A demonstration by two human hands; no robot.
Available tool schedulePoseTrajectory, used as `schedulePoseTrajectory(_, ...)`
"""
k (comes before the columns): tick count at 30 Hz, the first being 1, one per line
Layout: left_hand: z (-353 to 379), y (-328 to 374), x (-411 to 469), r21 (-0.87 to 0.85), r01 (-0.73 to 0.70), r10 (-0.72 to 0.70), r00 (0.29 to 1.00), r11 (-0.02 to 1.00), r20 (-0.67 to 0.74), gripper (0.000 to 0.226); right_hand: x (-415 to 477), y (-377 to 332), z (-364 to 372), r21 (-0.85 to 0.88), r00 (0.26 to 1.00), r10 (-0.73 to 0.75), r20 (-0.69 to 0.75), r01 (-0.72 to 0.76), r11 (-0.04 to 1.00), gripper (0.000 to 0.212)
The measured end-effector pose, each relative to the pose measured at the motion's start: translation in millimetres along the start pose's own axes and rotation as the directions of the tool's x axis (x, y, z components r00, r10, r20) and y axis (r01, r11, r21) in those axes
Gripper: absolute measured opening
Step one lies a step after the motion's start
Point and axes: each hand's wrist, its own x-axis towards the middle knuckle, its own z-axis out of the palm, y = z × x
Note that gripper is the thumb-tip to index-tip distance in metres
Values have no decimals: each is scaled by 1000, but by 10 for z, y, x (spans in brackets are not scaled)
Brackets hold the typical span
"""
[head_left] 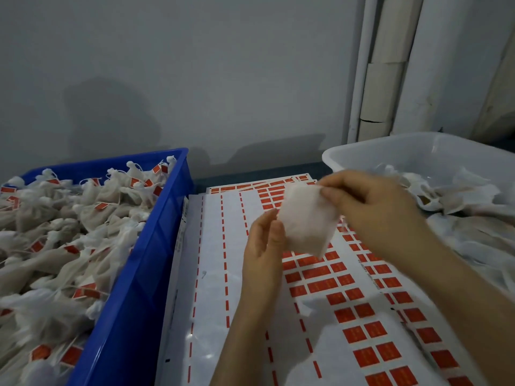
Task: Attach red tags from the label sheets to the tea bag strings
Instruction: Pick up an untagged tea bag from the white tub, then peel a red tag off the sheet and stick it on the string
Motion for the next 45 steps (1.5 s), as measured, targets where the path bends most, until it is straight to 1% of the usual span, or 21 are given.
schedulePoseTrajectory(3,-23,9,7,9,-24,24,999,1000,-35,35,-37,94,331,55,995,51,84,-56,997,14)
schedulePoseTrajectory(5,-18,-45,31,26,-35,36,997,999,-61,21,-65,189,465,82,993,95,71,-100,992,11)
schedulePoseTrajectory(7,-3,-94,55,32,-13,16,997,999,-79,7,-102,292,536,137,988,153,25,-155,978,10)
schedulePoseTrajectory(9,-3,-128,68,38,26,-21,992,999,-125,8,-141,376,561,168,984,178,-5,-175,970,10)
schedulePoseTrajectory(12,-17,-141,77,8,91,-88,979,996,-182,13,-179,460,536,170,977,214,-7,-210,963,10)
schedulePoseTrajectory(14,-8,-152,69,1,123,-121,974,992,-190,11,-195,494,516,161,974,226,-7,-221,962,12)
schedulePoseTrajectory(16,9,-156,48,17,138,-133,974,990,-181,8,-213,512,514,143,979,205,-1,-203,969,14)
schedulePoseTrajectory(21,2,-142,19,54,126,-114,976,991,-186,8,-262,529,548,18,993,112,27,-112,994,12)
schedulePoseTrajectory(25,23,-134,-29,127,42,-39,999,991,-27,11,-287,497,587,35,996,88,-12,-87,996,17)
schedulePoseTrajectory(27,37,-130,-40,133,21,-22,1000,991,2,10,-299,478,598,34,998,62,-26,-61,998,23)
schedulePoseTrajectory(30,32,-119,-31,136,5,-1,1000,991,-27,9,-308,466,613,42,998,39,-47,-37,998,27)
schedulePoseTrajectory(34,22,-119,-17,122,1,8,997,992,-78,9,-309,475,611,36,994,40,-100,-37,999,17)
schedulePoseTrajectory(37,26,-124,-20,113,6,5,996,994,-94,4,-313,468,611,44,991,46,-127,-40,998,17)
schedulePoseTrajectory(40,24,-134,-25,115,4,8,995,993,-103,5,-322,460,612,44,988,45,-149,-38,998,16)
schedulePoseTrajectory(43,11,-145,-24,77,44,-35,993,996,-113,5,-317,473,571,68,972,64,-226,-50,996,10)
schedulePoseTrajectory(45,5,-146,-26,87,50,-40,994,995,-104,6,-317,474,542,94,954,90,-286,-66,993,17)
